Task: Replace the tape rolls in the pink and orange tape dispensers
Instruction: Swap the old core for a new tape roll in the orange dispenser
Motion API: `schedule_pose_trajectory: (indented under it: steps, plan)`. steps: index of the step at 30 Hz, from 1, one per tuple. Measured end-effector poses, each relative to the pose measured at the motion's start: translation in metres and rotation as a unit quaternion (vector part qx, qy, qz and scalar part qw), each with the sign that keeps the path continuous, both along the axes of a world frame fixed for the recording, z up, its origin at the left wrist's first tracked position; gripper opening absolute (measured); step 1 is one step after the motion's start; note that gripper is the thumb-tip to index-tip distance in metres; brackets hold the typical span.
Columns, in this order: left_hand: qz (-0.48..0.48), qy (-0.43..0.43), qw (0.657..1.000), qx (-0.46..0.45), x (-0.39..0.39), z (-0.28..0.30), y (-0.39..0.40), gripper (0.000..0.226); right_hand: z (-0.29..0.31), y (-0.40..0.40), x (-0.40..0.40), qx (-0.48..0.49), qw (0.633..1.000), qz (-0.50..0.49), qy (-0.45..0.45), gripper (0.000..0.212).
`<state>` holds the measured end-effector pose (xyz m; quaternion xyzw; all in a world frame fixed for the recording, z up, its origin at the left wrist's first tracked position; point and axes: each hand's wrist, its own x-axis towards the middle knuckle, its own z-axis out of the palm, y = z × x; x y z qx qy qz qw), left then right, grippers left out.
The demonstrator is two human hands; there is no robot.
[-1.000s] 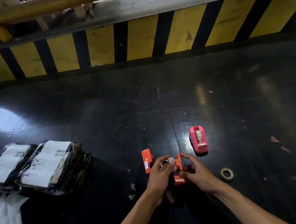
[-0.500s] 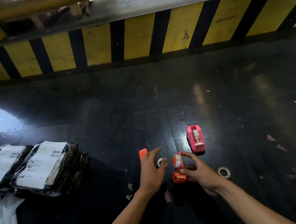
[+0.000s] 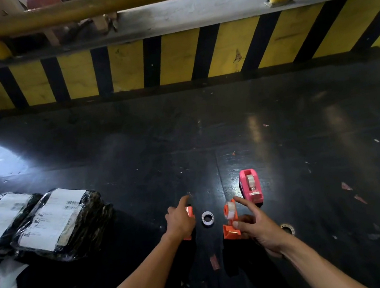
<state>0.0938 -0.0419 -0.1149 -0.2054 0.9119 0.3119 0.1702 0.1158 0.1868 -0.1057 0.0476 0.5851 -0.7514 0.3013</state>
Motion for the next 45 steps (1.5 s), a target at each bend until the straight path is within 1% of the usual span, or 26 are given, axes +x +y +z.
schedule_pose_trajectory:
  steps: [2, 3, 4, 5, 6, 7, 8, 10, 15, 22, 29, 34, 37, 45]
  plan:
    - [0.055, -0.014, 0.997, 0.050, 0.004, -0.001, -0.001, 0.062, 0.001, -0.002, 0.001, 0.000, 1.000, 0.004, 0.000, 0.066]
    - [0.089, -0.015, 0.992, 0.089, 0.005, 0.002, -0.001, 0.062, 0.002, -0.003, 0.001, 0.000, 1.000, 0.003, 0.001, 0.067]
    - [0.126, -0.006, 0.980, 0.151, 0.007, 0.005, -0.001, 0.057, 0.003, -0.004, 0.001, 0.000, 1.000, 0.004, 0.004, 0.068]
    - [0.163, 0.002, 0.960, 0.226, 0.010, 0.013, 0.003, 0.049, 0.005, -0.006, 0.001, 0.001, 1.000, 0.007, 0.008, 0.068]
    - [0.191, 0.000, 0.933, 0.303, 0.013, 0.022, 0.007, 0.043, 0.006, -0.008, 0.001, 0.003, 1.000, 0.012, 0.014, 0.069]
    - [0.208, -0.001, 0.905, 0.370, 0.016, 0.030, 0.010, 0.040, 0.008, -0.010, 0.001, 0.006, 1.000, 0.018, 0.019, 0.068]
    - [0.207, 0.000, 0.886, 0.415, 0.018, 0.035, 0.013, 0.040, 0.011, -0.013, 0.001, 0.007, 0.999, 0.023, 0.024, 0.068]
    - [0.178, 0.004, 0.871, 0.458, 0.022, 0.046, 0.017, 0.039, 0.018, -0.018, 0.002, 0.011, 0.999, 0.035, 0.036, 0.066]
    - [0.128, 0.015, 0.866, 0.482, 0.030, 0.060, 0.022, 0.043, 0.030, -0.023, 0.002, 0.021, 0.997, 0.051, 0.059, 0.064]
    - [0.141, 0.014, 0.843, 0.519, 0.039, 0.061, 0.025, 0.044, 0.029, -0.019, 0.008, 0.032, 0.996, 0.051, 0.059, 0.066]
    - [0.140, -0.006, 0.837, 0.530, 0.038, 0.064, 0.026, 0.044, 0.029, -0.020, 0.007, 0.032, 0.996, 0.060, 0.060, 0.065]
    - [0.137, -0.021, 0.832, 0.537, 0.039, 0.069, 0.023, 0.038, 0.031, -0.021, 0.005, 0.040, 0.995, 0.068, 0.062, 0.066]
    - [0.136, -0.013, 0.827, 0.546, 0.039, 0.071, 0.022, 0.039, 0.030, -0.022, 0.004, 0.046, 0.994, 0.067, 0.067, 0.066]
    - [0.144, 0.008, 0.831, 0.537, 0.039, 0.066, 0.023, 0.038, 0.026, -0.023, 0.002, 0.049, 0.994, 0.063, 0.078, 0.067]
